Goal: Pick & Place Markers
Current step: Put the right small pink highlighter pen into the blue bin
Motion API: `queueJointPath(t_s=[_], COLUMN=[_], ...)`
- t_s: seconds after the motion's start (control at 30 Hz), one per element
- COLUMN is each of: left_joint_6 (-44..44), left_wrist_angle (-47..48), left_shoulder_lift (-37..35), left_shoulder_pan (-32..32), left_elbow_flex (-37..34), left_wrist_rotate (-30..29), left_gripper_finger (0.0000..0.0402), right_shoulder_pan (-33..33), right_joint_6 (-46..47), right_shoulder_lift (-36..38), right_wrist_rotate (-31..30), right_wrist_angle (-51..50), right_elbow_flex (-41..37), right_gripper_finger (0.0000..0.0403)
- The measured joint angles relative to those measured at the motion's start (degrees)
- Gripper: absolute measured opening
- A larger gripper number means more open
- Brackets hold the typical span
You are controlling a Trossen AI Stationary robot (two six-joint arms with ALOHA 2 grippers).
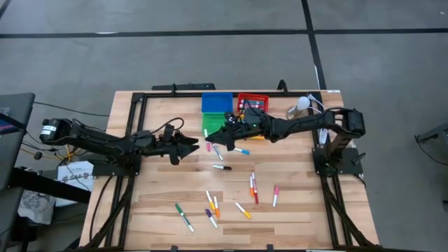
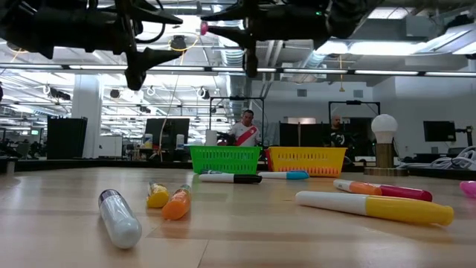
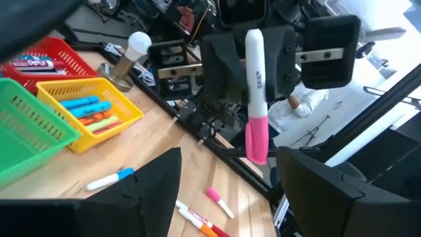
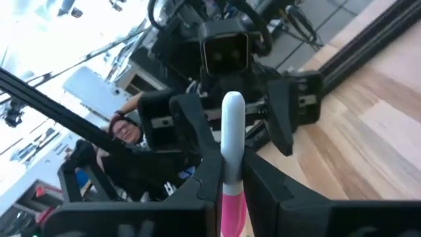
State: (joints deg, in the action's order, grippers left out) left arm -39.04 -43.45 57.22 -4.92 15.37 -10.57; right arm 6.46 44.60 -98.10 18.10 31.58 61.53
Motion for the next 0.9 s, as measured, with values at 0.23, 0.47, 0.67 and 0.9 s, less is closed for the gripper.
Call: queueJointPath(t_s=[0.23, 0.47, 0.67, 0.9], left_joint_6=[-0.19, -0.2, -0.22, -0.24], left_wrist_angle=[-1.79, -2.0, -2.03, -2.04], left_shoulder_lift=[-0.09, -0.1, -0.06, -0.03], left_shoulder_pan=[-0.08, -0.27, -0.27, -0.25], left_elbow_flex=[-0.01, -0.01, -0.01, -0.01], left_wrist_rotate=[-0.02, -0.09, -0.09, -0.26], left_gripper_finger=[0.0249, 0.0249, 0.0249, 0.0249], right_shoulder_pan=[-0.07, -0.47, -0.39, -1.29], right_joint_6=[-0.13, -0.61, -1.0, -0.68], right_shoulder_lift=[-4.6, -6.37, -6.06, -6.21], right_wrist_rotate=[1.45, 1.22, 0.75, -0.45], right_wrist_angle=[-1.12, -1.08, -1.05, -0.46], right_elbow_flex=[4.84, 6.25, 6.26, 6.26], right_gripper_finger=[0.0036, 0.0034, 0.0035, 0.0034])
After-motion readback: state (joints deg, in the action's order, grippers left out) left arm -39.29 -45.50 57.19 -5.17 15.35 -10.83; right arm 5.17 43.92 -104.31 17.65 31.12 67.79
